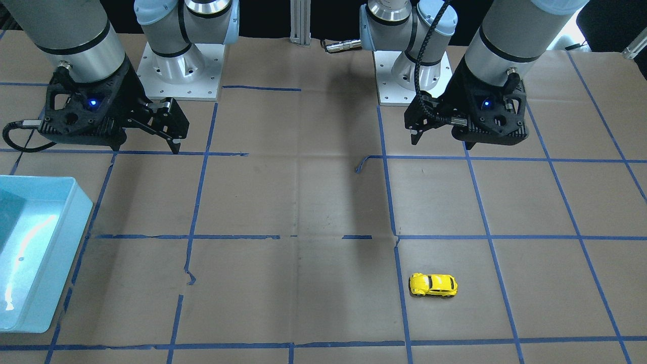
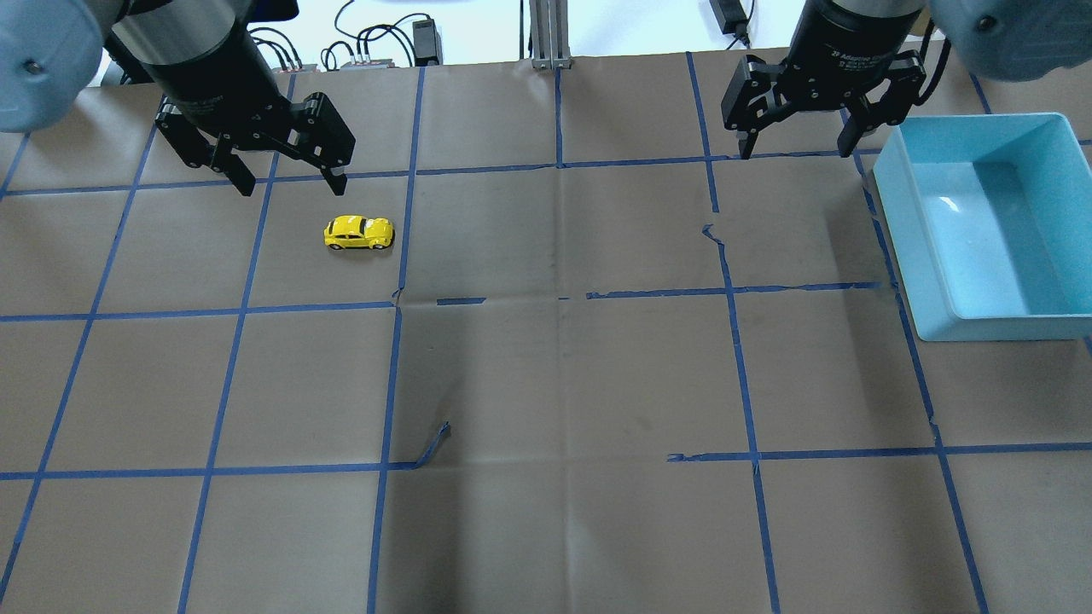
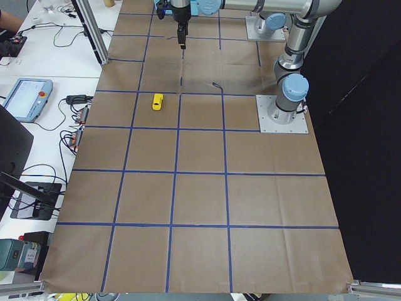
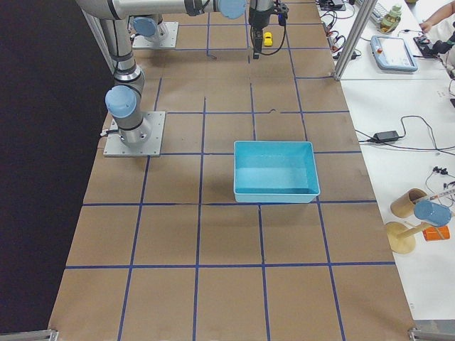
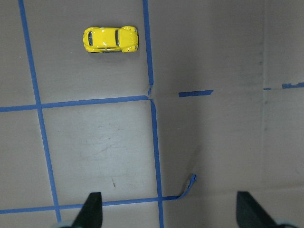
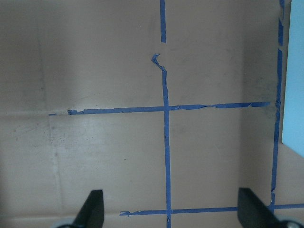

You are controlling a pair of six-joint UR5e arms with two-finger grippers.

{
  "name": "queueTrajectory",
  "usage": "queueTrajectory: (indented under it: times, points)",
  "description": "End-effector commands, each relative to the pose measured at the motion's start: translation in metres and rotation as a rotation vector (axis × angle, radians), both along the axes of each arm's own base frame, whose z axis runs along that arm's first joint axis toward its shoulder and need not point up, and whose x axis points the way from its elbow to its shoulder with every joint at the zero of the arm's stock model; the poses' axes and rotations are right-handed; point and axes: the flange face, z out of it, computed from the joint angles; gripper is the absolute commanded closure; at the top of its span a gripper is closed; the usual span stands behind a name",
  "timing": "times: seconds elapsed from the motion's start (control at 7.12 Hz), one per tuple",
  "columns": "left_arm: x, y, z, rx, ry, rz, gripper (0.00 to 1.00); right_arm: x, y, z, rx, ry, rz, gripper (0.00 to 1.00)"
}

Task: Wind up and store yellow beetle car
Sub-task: 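Move the left gripper down over the yellow beetle car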

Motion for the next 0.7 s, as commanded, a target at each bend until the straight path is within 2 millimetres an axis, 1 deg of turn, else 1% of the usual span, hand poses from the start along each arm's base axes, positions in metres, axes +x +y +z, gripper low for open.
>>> queueTrajectory:
  times: [0.0, 0.28, 0.42, 0.56]
  points:
    - [0.0, 0.001, -0.001, 0.002, 0.0, -0.001, 0.0, 0.0, 0.0, 0.0, 0.0, -0.002, -0.001, 0.0]
    - [0.0, 0.001, -0.007, 0.014, 0.002, -0.007, 0.0, 0.0, 0.0, 0.0, 0.0, -0.002, -0.004, 0.0]
    - [0.0, -0.004, -0.014, 0.026, 0.007, -0.082, 0.0, 0.0, 0.0, 0.001, -0.002, -0.003, -0.004, 0.0]
    - [0.001, -0.005, -0.02, 0.033, 0.025, -0.223, 0.0, 0.0, 0.0, 0.001, -0.002, -0.003, -0.005, 0.0]
